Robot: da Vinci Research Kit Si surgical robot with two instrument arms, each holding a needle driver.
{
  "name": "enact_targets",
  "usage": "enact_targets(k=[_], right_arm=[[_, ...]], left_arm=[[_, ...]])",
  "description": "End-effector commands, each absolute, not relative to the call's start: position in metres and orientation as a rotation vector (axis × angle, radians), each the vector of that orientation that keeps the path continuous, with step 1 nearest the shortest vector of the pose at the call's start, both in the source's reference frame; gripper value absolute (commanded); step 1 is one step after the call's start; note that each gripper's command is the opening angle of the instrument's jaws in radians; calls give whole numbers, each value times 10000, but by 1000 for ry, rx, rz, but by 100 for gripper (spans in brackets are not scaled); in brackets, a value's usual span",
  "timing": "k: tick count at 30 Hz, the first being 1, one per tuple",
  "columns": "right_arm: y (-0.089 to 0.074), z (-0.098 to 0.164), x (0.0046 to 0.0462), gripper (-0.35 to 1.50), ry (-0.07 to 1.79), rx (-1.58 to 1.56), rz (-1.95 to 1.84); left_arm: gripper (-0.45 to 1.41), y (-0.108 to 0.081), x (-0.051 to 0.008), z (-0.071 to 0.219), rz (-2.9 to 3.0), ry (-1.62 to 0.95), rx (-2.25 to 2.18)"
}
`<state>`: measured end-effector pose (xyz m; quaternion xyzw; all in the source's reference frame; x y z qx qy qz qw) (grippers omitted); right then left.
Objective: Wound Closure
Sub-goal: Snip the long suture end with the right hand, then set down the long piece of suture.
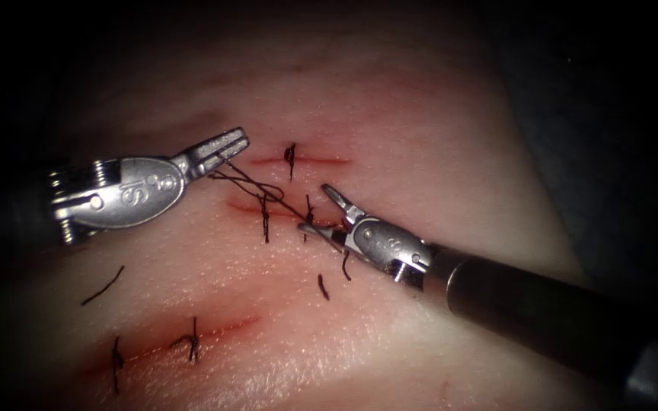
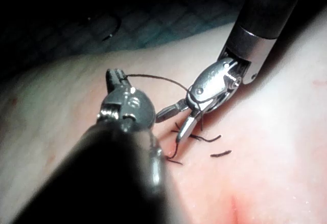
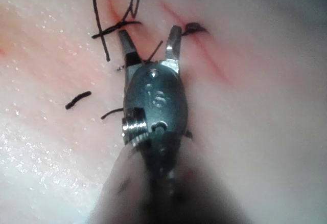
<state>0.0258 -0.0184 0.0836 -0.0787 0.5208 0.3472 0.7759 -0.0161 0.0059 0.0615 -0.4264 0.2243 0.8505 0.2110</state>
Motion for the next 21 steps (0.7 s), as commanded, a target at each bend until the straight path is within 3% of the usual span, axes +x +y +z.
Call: enact_targets(k=[1, 7, 8, 10, 12, 13, 14, 15, 18, 20, 21], right_arm=[[-188, 835, 246, 148, 1139, -164, 744], [-209, 815, 203, 148, 1193, -160, 724], [-211, 814, 197, 145, 1194, -154, 719], [-213, 812, 183, 121, 1197, -162, 683], [-209, 812, 173, 87, 1227, -225, 583], [-207, 812, 171, 84, 1250, -245, 554], [-203, 813, 168, 84, 1276, -244, 541], [-196, 813, 165, 84, 1309, -238, 534], [-191, 814, 165, 104, 1309, -238, 531], [-191, 813, 168, 106, 1300, -230, 529], [-191, 812, 168, 113, 1296, -226, 528]], left_arm=[[-45, 58, -159, 620, 2365, 633, -1184], [-45, 1, -100, 636, 2396, 692, -1155], [-45, -8, -92, 640, 2400, 704, -1148], [-45, -27, -73, 651, 2360, 691, -1158], [-28, -42, -59, 665, 2326, 673, -1177], [-20, -49, -52, 673, 2301, 655, -1180], [-6, -58, -45, 684, 2273, 635, -1184], [19, -71, -36, 705, 2258, 620, -1188], [41, -91, -27, 741, 2265, 545, -1180], [44, -106, -22, 767, 2293, 429, -1172], [59, -112, -21, 778, 2306, 374, -1169]])
